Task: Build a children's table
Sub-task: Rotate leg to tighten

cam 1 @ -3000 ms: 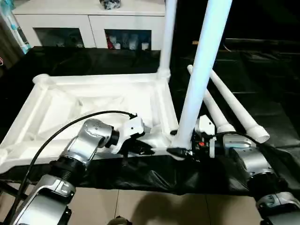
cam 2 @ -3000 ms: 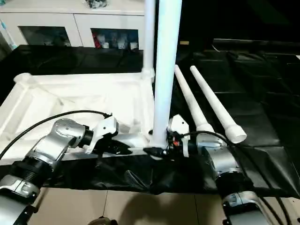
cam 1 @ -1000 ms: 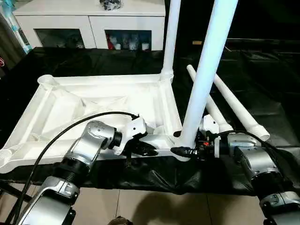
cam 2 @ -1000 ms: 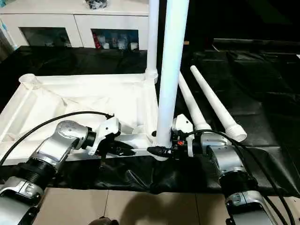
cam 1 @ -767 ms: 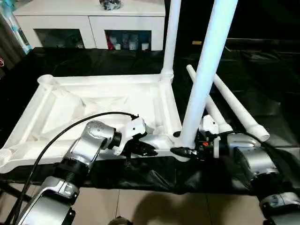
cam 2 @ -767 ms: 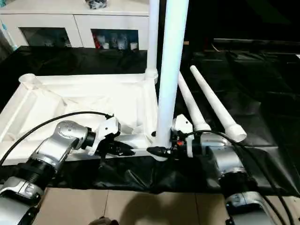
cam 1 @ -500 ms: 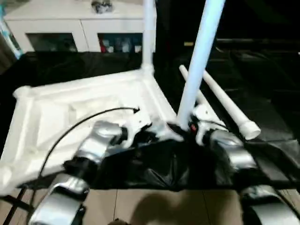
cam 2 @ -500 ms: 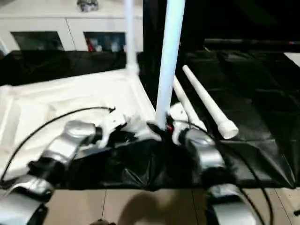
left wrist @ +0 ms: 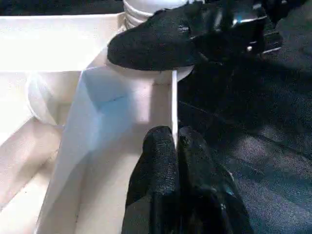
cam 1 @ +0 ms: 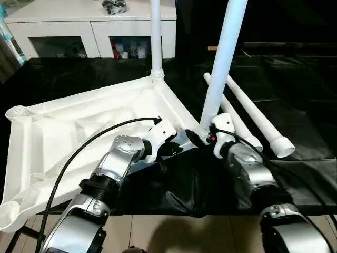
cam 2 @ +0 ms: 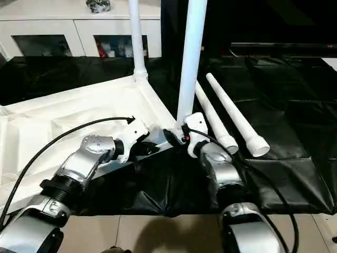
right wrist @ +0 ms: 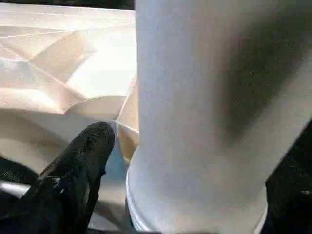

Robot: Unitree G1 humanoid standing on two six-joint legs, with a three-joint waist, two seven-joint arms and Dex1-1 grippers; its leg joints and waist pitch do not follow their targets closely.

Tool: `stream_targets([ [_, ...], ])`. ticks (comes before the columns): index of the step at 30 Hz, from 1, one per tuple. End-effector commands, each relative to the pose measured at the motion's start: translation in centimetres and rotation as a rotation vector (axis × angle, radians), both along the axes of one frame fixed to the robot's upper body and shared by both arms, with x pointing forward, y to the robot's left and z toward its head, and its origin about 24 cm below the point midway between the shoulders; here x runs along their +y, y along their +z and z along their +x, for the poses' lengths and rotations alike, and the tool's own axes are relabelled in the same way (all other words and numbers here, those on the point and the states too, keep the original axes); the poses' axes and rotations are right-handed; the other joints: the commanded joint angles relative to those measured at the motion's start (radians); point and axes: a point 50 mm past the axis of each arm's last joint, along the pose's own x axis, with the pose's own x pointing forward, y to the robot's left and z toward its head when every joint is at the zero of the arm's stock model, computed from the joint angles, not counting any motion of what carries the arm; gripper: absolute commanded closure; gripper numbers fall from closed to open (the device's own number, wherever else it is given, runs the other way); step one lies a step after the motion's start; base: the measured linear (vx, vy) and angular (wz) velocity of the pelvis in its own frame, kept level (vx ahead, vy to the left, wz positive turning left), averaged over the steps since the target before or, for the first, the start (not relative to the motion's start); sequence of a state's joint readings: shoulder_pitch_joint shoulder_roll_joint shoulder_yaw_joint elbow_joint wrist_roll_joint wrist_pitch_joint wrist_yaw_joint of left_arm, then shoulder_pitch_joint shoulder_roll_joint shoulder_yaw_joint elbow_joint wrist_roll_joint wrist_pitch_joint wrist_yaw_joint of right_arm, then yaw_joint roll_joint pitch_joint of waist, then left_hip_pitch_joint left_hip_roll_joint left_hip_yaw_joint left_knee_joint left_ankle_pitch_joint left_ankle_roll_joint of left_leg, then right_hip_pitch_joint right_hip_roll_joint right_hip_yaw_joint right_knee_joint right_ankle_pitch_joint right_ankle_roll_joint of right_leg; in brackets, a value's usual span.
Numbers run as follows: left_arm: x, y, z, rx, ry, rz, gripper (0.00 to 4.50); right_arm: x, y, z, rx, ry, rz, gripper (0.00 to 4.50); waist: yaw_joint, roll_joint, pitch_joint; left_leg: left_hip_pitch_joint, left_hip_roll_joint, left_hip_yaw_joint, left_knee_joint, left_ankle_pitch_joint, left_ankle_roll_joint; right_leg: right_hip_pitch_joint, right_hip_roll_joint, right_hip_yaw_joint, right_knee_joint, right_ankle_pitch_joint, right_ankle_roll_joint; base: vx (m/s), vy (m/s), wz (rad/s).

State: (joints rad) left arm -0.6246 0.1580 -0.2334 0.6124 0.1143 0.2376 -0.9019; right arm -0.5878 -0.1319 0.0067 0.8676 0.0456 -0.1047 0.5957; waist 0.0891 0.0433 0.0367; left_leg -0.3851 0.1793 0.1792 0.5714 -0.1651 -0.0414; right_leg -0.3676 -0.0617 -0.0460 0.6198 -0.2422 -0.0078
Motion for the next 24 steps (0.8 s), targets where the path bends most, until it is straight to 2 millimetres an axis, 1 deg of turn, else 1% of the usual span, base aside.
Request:
stream_targets([
  [1,-2.8,2.0,-0.6,-0.076,-0.142,-0.124,4.5,3.4,-2.0,-2.0,0.092,0.239,0.003,0.55,0.002,-0.01,-0.053,0.015,0.056,-0.02,-0.056,-0.156,0.081,0.035,-0.091,0.043,-0.072,0.03,-0.244,0.0,0.0,0.0],
  [2,-2.4,2.0,-0.7,-0.067,-0.17,-0.126,4.5,2.9,-1.8,-2.3,0.085,0.29,0.005,0.55,0.003,-0.006,-0.055,0.014,0.056,-0.02,-0.054,-0.142,0.09,0.036,-0.09,0.041,-0.071,0.056,-0.247,0.0,0.0,0.0],
  [3,-2.2,2.0,-0.8,-0.06,-0.19,-0.127,4.5,2.5,-1.6,-2.5,0.082,0.329,0.006,0.55,0.006,-0.009,-0.055,0.013,0.056,-0.02,-0.052,-0.13,0.103,0.038,-0.088,0.039,-0.068,0.08,-0.249,0.0,0.0,0.0],
  [4,-1.9,2.0,-0.9,-0.051,-0.206,-0.127,4.5,2.1,-1.5,-2.6,0.08,0.362,0.004,0.55,0.008,-0.008,-0.057,0.013,0.057,-0.019,-0.05,-0.12,0.113,0.038,-0.087,0.037,-0.065,0.106,-0.252,0.0,0.0,0.0],
  [6,-1.4,2.0,-0.9,-0.038,-0.23,-0.121,4.5,1.5,-1.3,-2.9,0.082,0.418,-0.001,0.55,0.009,-0.007,-0.057,0.013,0.058,-0.019,-0.049,-0.122,0.122,0.037,-0.085,0.035,-0.064,0.119,-0.261,0.0,0.0,0.0],
  [9,-0.6,1.9,-1.0,-0.017,-0.269,-0.096,4.5,0.7,-1.1,-3.4,0.098,0.511,-0.011,0.55,0.013,-0.006,-0.056,0.013,0.059,-0.018,-0.048,-0.135,0.128,0.036,-0.087,0.034,-0.065,0.103,-0.265,0.0,0.0,0.0],
  [10,0.0,1.8,-1.1,0.001,-0.294,-0.08,4.5,0.3,-1.0,-3.7,0.114,0.573,-0.015,0.55,0.015,-0.006,-0.055,0.015,0.061,-0.019,-0.05,-0.15,0.123,0.036,-0.088,0.034,-0.068,0.072,-0.268,0.0,0.0,0.0],
  [12,0.4,1.8,-1.2,0.01,-0.31,-0.071,4.5,0.0,-1.0,-4.1,0.131,0.631,-0.023,0.55,0.017,-0.006,-0.055,0.016,0.063,-0.02,-0.052,-0.152,0.117,0.035,-0.087,0.034,-0.066,0.063,-0.269,0.0,0.0,0.0],
  [13,0.7,1.7,-1.2,0.017,-0.317,-0.066,4.5,-0.2,-0.9,-4.3,0.145,0.671,-0.029,0.8,0.017,-0.006,-0.054,0.017,0.062,-0.02,-0.053,-0.155,0.118,0.035,-0.086,0.033,-0.068,0.06,-0.27,0.0,0.0,0.0],
  [15,1.0,1.6,-1.2,0.024,-0.325,-0.057,4.5,-0.4,-0.9,-4.7,0.172,0.729,-0.043,0.86,0.022,-0.008,-0.055,0.018,0.063,-0.02,-0.052,-0.151,0.117,0.035,-0.088,0.035,-0.067,0.056,-0.271,0.0,0.0,0.0],
  [17,1.4,1.5,-1.2,0.035,-0.335,-0.046,4.5,-0.6,-0.9,-5.1,0.197,0.784,-0.054,1.09,0.026,-0.009,-0.056,0.018,0.063,-0.019,-0.051,-0.145,0.116,0.034,-0.089,0.035,-0.065,0.066,-0.273,0.0,0.0,0.0],
  [18,1.6,1.5,-1.2,0.041,-0.341,-0.044,4.5,-0.7,-0.8,-5.3,0.211,0.807,-0.055,1.2,0.028,-0.011,-0.056,0.018,0.062,-0.019,-0.051,-0.141,0.117,0.035,-0.089,0.035,-0.065,0.069,-0.273,0.0,0.0,0.0],
  [19,1.7,1.5,-1.2,0.045,-0.348,-0.043,4.5,-0.8,-0.8,-5.4,0.224,0.827,-0.056,1.25,0.029,-0.01,-0.055,0.018,0.063,-0.02,-0.051,-0.138,0.117,0.034,-0.09,0.035,-0.065,0.067,-0.272,0.0,0.0,0.0],
  [20,1.8,1.5,-1.3,0.049,-0.357,-0.044,4.5,-0.8,-0.8,-5.5,0.234,0.842,-0.056,1.28,0.029,-0.012,-0.056,0.019,0.062,-0.019,-0.051,-0.136,0.118,0.035,-0.089,0.035,-0.065,0.069,-0.273,0.0,0.0,0.0],
  [21,2.0,1.6,-1.4,0.056,-0.368,-0.045,4.5,-0.9,-0.7,-5.6,0.247,0.857,-0.054,1.37,0.031,-0.01,-0.056,0.018,0.063,-0.019,-0.05,-0.132,0.118,0.034,-0.089,0.035,-0.063,0.074,-0.275,0.0,0.0,0.0],
  [24,2.1,1.6,-1.4,0.06,-0.375,-0.046,4.5,-0.8,-0.6,-5.6,0.25,0.862,-0.049,1.64,0.031,-0.012,-0.057,0.018,0.063,-0.02,-0.05,-0.128,0.117,0.034,-0.09,0.034,-0.062,0.084,-0.279,0.0,0.0,0.0],
])
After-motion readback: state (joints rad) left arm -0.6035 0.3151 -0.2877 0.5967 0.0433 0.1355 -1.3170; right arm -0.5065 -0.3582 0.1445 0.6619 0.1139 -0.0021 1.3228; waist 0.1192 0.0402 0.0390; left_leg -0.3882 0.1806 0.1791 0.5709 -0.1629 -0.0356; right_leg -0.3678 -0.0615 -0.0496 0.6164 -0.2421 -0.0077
